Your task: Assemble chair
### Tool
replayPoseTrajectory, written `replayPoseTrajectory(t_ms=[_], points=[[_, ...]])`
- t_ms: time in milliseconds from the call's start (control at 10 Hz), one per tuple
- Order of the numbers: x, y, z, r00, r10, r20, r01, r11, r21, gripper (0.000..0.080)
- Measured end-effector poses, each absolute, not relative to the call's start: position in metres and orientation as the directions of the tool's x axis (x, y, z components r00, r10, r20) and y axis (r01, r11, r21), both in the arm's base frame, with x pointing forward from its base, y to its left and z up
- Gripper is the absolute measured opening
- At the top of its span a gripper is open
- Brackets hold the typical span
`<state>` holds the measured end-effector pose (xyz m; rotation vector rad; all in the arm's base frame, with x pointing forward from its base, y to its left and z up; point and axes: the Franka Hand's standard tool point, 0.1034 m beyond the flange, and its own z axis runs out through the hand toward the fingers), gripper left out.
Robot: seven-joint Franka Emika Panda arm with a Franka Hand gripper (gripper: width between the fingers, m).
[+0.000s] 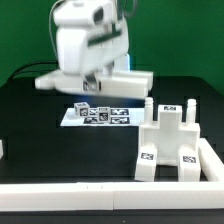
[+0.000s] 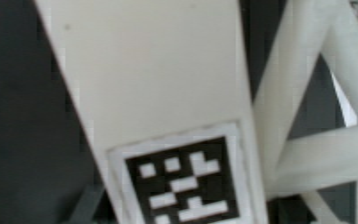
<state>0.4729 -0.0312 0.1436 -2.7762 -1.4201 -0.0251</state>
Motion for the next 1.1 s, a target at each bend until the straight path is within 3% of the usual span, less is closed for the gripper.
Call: replayPoseTrajectory(t_ms=[100, 200, 300, 600, 800, 900, 1100], points=[[0.478, -0.024, 0.161, 0.703, 0.711, 0.028, 0.711, -0.703, -0.001, 0.0313], [0.484, -0.016, 0.164, 0.778, 0.628, 0.014, 0.628, -0.778, 0.023, 0.0313], [0.484, -0.010, 0.152, 0.797, 0.604, 0.024, 0.603, -0.797, 0.027, 0.0313], [0.481, -0.011, 0.150, 0.906, 0.423, 0.014, 0.423, -0.906, 0.013, 0.0314], [0.484, 0.011, 0.150, 0.990, 0.143, 0.011, 0.143, -0.990, 0.004, 0.0314], [0.491, 0.018, 0.153, 0.997, -0.070, -0.028, -0.071, -0.997, -0.026, 0.0314], [0.503, 0.021, 0.156, 0.977, -0.209, -0.030, -0.210, -0.977, -0.033, 0.0314]])
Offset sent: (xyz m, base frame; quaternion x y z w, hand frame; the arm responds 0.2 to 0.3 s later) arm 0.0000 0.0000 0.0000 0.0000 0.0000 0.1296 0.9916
